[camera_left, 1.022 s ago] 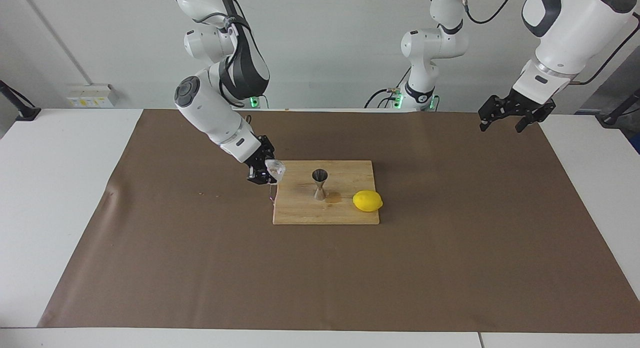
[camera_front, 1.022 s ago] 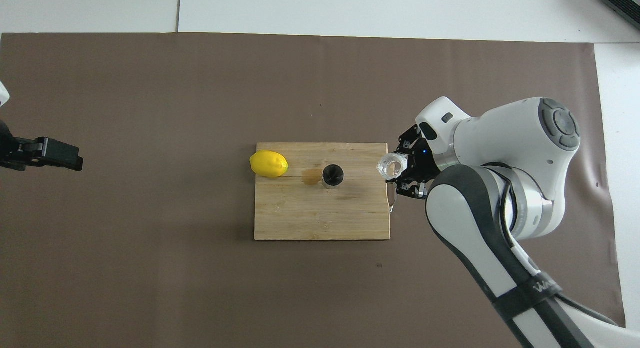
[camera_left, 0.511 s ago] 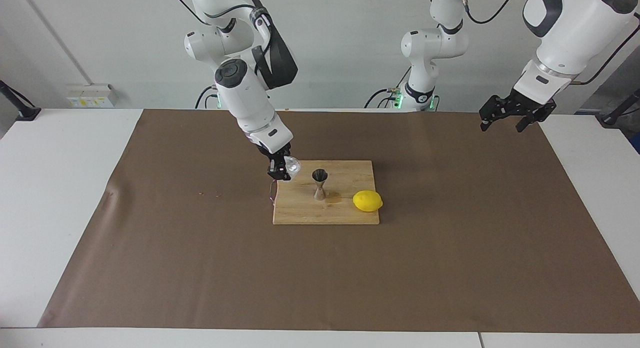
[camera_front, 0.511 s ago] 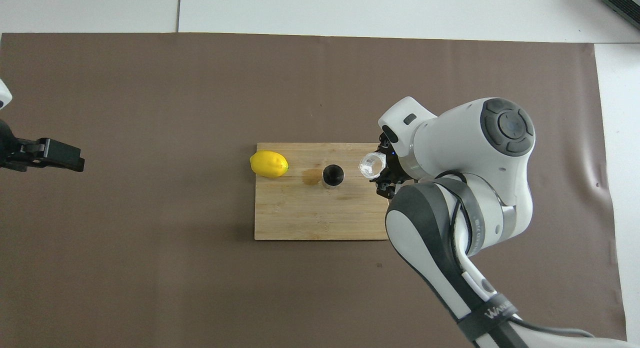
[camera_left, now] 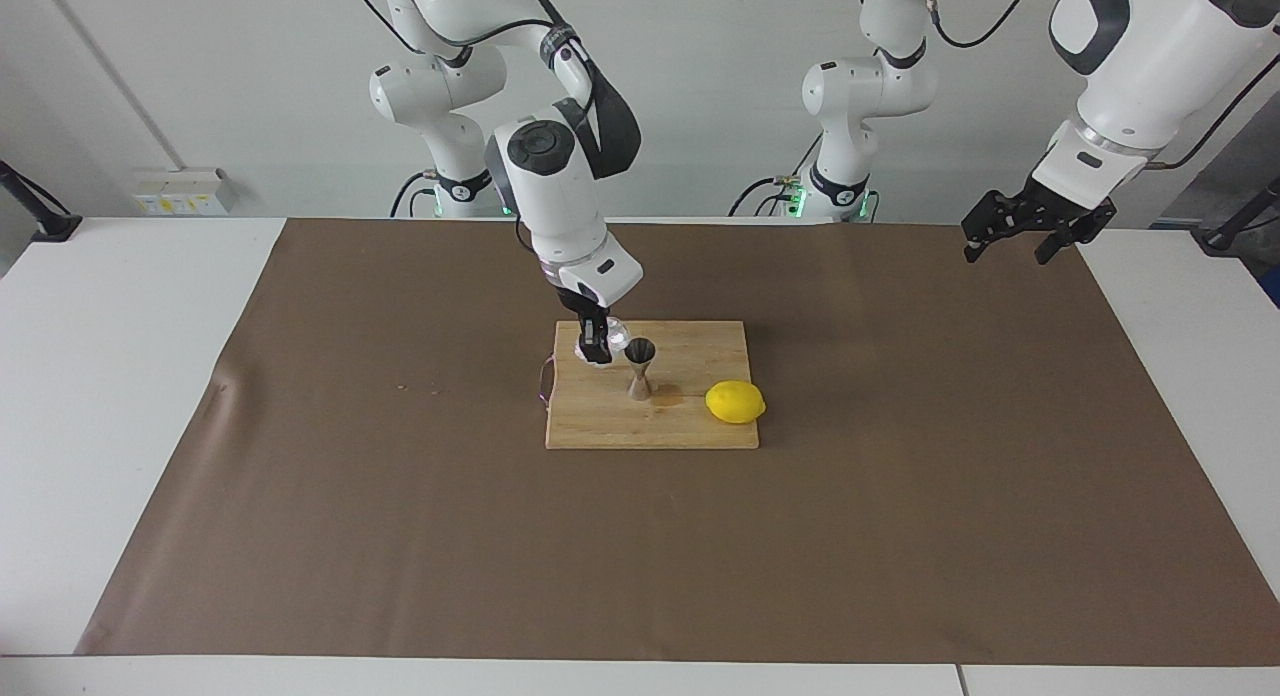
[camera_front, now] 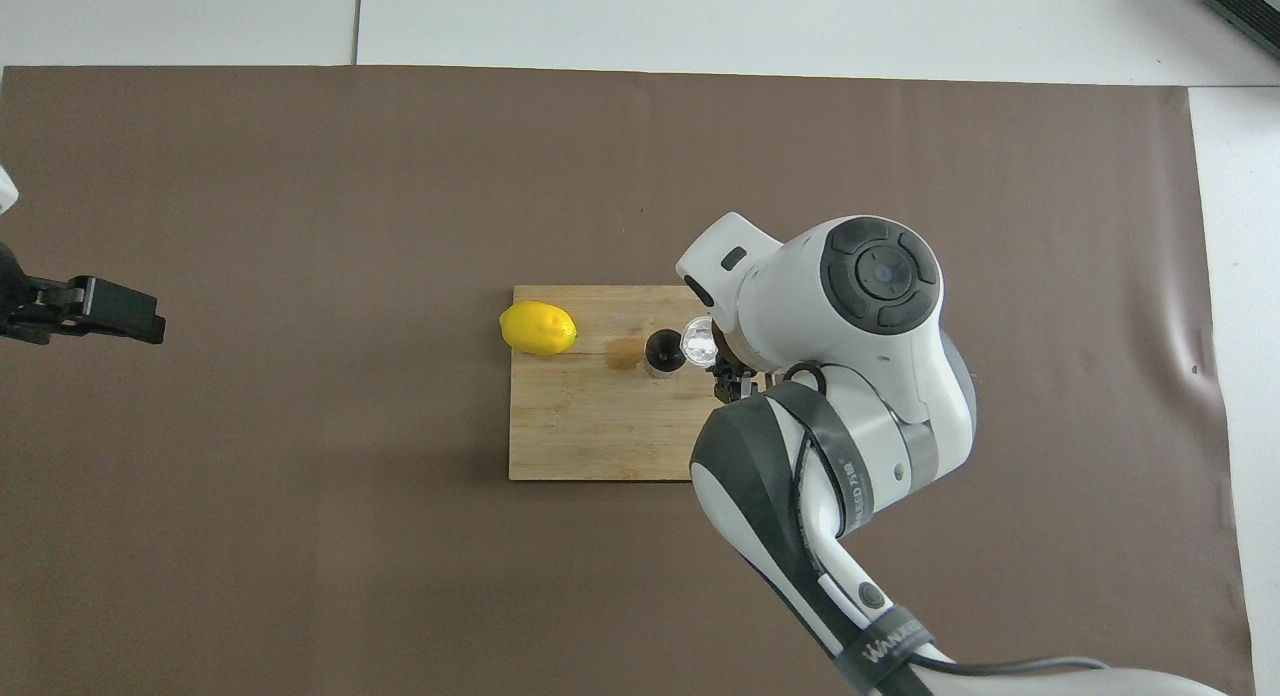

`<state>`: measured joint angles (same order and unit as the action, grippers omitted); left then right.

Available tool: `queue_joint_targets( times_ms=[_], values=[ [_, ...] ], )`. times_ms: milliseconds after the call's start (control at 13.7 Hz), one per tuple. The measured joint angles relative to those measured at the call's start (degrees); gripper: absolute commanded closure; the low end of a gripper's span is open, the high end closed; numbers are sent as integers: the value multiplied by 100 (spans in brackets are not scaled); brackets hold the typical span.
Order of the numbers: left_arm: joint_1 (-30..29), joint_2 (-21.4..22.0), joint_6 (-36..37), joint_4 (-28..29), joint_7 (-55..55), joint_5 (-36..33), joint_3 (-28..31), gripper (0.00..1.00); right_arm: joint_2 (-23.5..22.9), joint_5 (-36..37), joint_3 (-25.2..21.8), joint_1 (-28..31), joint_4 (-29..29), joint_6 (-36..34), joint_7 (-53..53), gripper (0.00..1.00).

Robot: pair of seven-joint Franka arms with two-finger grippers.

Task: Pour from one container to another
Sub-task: 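Tilt the white cup with the right gripper above the steel cup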

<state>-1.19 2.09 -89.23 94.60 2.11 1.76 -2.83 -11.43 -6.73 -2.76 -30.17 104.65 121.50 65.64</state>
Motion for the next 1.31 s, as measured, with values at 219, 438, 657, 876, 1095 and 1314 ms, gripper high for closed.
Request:
queue_joint_targets(
  times_ms=[219,438,657,876,1095,1314],
  values=[
    [0,0,1,0,0,0,0,0,-78,425,0,-156,-183,-148,-264,96],
    [0,0,1,0,0,0,0,0,-126,793,0,-288,-307,-247,-440,98],
    [0,0,2,0,0,0,0,0,-134,1164,0,-347,-383,-319,-473,99],
    [0,0,2,0,0,0,0,0,-136,1404,-1,-441,-417,-403,-475,99],
    [0,0,2,0,0,0,0,0,-159,1622,0,-563,-418,-443,-478,99],
    [0,0,3,0,0,0,-1,0,-202,1958,2,-666,-418,-445,-479,99]
  ],
)
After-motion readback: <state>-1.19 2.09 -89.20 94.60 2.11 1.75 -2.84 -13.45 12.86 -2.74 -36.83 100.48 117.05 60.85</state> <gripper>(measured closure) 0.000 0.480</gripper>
